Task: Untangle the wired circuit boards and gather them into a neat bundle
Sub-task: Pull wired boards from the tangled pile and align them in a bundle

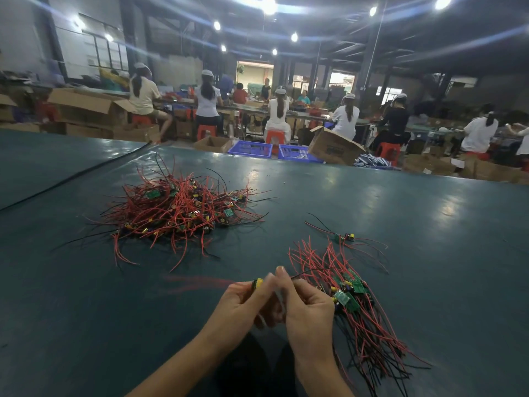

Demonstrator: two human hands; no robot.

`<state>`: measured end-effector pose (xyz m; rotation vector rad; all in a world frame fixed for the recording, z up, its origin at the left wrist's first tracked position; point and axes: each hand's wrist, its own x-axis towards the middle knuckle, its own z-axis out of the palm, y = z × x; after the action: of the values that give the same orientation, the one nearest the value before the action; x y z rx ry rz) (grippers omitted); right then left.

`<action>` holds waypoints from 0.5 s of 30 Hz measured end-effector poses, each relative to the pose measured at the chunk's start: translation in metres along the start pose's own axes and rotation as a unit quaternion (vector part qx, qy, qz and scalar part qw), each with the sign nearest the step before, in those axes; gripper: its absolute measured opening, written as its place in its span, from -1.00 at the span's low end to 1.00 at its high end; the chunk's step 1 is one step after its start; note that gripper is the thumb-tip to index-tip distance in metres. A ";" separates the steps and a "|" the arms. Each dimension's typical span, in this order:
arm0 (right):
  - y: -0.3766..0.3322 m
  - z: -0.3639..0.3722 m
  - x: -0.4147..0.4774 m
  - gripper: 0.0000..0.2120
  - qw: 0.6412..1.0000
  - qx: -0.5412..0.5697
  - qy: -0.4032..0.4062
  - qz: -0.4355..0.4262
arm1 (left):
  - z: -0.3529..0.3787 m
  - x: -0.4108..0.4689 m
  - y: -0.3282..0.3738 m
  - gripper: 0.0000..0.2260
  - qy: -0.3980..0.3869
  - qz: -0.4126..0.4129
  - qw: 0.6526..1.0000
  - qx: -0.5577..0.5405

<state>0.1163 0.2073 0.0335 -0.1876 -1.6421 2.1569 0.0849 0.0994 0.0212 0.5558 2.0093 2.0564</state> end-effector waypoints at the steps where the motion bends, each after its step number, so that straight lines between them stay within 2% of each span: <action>1: 0.002 0.000 0.000 -0.69 1.000 -0.021 0.000 -0.019 | -0.002 0.003 -0.005 -0.44 0.022 -0.010 1.000 -0.003; 4: 0.006 -0.001 0.003 -0.68 0.993 -0.095 0.014 -0.074 | -0.004 0.002 -0.004 -0.46 0.047 -0.009 0.999 0.018; 6: 0.007 -0.002 0.007 -0.67 0.992 -0.103 0.033 -0.072 | -0.002 0.000 -0.001 -0.49 0.052 0.004 0.998 0.038; 9: 0.006 -0.004 0.014 -0.70 0.995 -0.067 0.061 -0.041 | 0.002 -0.002 0.005 -0.49 0.057 0.011 0.997 0.047; 12: 0.005 -0.011 0.020 -0.67 0.995 -0.030 0.095 0.008 | 0.006 -0.006 0.013 -0.47 0.030 0.052 0.997 0.046; 15: -0.001 -0.023 0.028 -0.73 0.990 0.016 0.138 0.034 | 0.007 -0.007 0.019 -0.46 0.021 0.058 0.998 0.025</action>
<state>0.0990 0.2394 0.0318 -0.5146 -1.4620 2.0956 0.0966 0.1017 0.0396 0.6582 2.1041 2.1041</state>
